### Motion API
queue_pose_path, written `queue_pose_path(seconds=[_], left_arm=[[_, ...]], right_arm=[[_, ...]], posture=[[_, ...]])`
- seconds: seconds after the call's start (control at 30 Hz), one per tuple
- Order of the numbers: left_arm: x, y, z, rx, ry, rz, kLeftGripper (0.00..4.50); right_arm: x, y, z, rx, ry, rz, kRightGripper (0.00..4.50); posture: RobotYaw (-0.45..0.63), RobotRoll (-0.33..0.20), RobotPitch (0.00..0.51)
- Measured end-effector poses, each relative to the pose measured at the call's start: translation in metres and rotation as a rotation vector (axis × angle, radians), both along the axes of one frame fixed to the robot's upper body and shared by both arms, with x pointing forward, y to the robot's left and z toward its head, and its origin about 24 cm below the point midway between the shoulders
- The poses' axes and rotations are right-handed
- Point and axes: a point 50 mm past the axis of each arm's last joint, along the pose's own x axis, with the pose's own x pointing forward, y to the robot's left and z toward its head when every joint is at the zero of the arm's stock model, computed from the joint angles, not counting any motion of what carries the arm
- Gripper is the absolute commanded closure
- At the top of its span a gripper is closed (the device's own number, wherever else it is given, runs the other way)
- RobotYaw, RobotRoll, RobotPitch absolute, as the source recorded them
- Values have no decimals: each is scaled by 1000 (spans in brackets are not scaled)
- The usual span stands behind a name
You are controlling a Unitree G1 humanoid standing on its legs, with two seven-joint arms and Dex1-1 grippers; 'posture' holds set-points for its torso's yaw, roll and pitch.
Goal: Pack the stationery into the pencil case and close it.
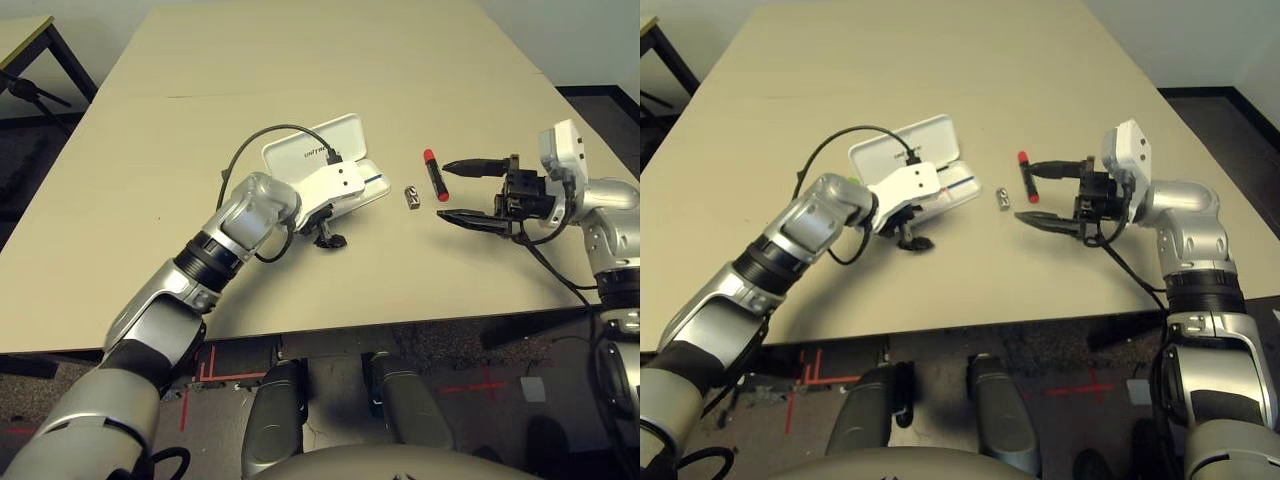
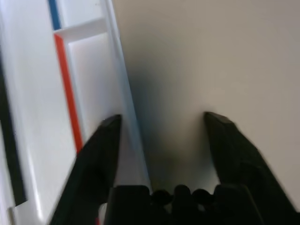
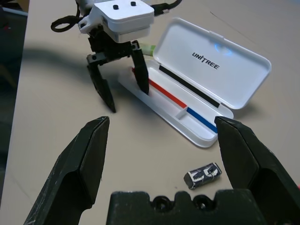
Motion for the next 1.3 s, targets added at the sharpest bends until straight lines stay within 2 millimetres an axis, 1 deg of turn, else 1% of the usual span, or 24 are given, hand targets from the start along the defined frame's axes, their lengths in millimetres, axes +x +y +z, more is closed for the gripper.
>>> queue_pose_path(seconds=[0.1, 0.23, 0.27, 0.47, 0.67, 0.87, 1.0, 1.13, 1.3], left_arm=[[2, 2, 1, 19, -5, 19, 2956], [6, 6, 3, 40, -25, 31, 4384], [6, 6, 4, 39, -28, 28, 4450], [6, 9, 5, 47, -44, -24, 4450], [0, 13, 5, 65, -70, -95, 4450], [-9, 20, 5, 84, -73, -163, 4450], [-21, 26, 4, 100, -81, -252, 4450], [-28, 25, 3, 99, -89, -311, 4450], [-38, 20, 10, 97, -105, -374, 4450]], right_arm=[[-1, 0, -1, 4, 15, 22, 0], [-2, 0, -1, 8, 32, 30, 0], [-2, -1, -1, 5, 34, 32, 0], [-2, -1, 1, 2, 34, 34, 0], [-2, -3, 2, 1, 33, 27, 0], [-2, -8, 1, 22, 64, 29, 0], [-1, -12, 1, 32, 76, 13, 0], [0, -22, -5, 51, 116, -29, 0], [-1, -30, -6, 45, 131, -60, 0]], posture=[[-167, 0, 161], [-169, 0, 162], [-170, 0, 161], [-168, 0, 162], [-161, 0, 160], [-150, 0, 160], [-142, 0, 159], [-137, 0, 159], [-134, 0, 157]])
